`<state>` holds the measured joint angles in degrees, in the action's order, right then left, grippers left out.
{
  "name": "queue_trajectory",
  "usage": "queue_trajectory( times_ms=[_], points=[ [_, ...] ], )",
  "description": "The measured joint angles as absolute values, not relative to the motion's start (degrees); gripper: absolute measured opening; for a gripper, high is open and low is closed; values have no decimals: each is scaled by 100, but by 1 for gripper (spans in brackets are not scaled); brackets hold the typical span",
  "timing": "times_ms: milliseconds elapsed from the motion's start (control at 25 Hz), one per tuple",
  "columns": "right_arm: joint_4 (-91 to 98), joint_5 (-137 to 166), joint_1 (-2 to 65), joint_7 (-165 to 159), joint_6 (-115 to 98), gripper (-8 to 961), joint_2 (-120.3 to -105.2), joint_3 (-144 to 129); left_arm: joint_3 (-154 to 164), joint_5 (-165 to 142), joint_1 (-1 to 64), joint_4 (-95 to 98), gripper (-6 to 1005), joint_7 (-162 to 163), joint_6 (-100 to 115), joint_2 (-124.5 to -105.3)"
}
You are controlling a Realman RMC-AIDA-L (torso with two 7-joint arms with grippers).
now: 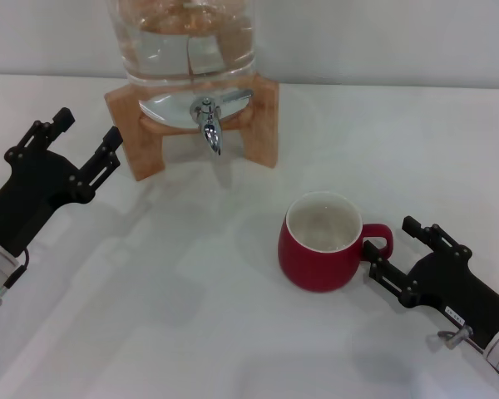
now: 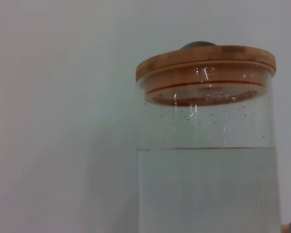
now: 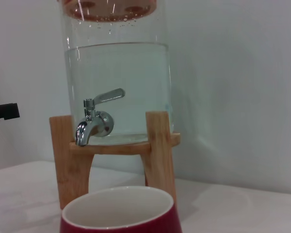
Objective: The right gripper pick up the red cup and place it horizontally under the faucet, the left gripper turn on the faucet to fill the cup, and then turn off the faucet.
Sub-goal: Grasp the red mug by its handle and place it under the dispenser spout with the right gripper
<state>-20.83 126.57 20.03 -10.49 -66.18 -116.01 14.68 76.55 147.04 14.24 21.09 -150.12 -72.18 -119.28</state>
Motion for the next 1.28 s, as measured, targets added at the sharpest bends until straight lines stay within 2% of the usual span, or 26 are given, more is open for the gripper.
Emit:
queue_trajectory(
  times_ms=[1280],
  points=[
    [-2198,12567,1960,-1055,-6441,730,-11610,1871,7655,14679,1433,2110,756,-15011,-7215,-11936]
  ],
)
